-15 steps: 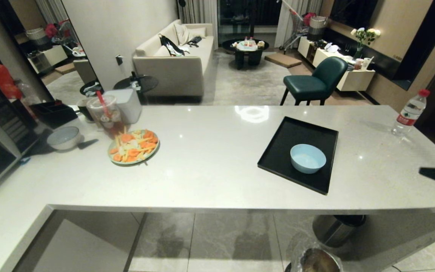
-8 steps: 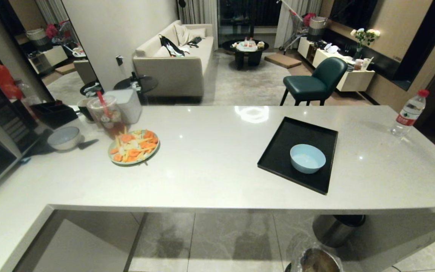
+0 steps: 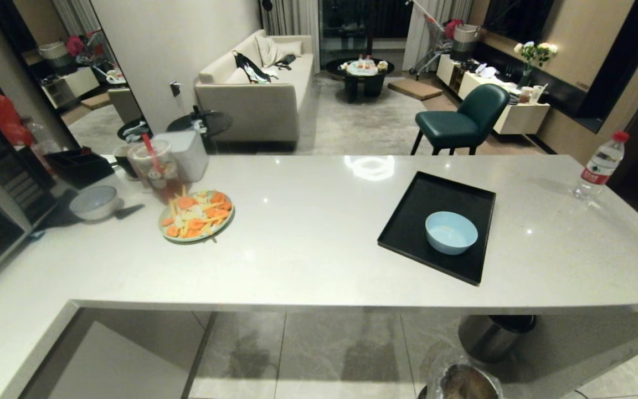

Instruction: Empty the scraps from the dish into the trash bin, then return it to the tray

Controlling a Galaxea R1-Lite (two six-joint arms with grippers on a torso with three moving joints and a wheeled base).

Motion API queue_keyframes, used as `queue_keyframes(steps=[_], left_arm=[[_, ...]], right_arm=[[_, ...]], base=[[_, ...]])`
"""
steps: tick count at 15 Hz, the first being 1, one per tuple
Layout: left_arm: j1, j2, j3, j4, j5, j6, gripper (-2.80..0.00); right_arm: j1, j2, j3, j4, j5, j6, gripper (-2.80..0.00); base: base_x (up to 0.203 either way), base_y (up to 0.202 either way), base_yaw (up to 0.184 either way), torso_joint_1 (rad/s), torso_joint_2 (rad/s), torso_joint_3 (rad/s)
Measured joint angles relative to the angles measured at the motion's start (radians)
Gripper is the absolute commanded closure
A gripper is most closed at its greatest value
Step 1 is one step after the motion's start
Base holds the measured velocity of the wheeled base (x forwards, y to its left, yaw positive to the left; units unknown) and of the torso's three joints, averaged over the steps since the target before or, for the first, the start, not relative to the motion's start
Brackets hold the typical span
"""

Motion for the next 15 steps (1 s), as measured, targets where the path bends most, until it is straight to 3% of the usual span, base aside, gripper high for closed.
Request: queue_keyframes(steps=[5, 15], left_arm=[[0.000, 0.000, 0.000, 0.000, 0.000, 0.000, 0.00], [0.000, 0.000, 0.000, 0.000, 0.000, 0.000, 0.00]], right_arm=[[0.009, -0.147, 0.003, 0.038, 0.000, -0.032, 0.00], [0.010, -0.176, 0.004, 0.039, 0.001, -0.016, 0.00]], base=[[0.000, 0.000, 0.000, 0.000, 0.00, 0.000], [0.000, 0.000, 0.000, 0.000, 0.00, 0.000]])
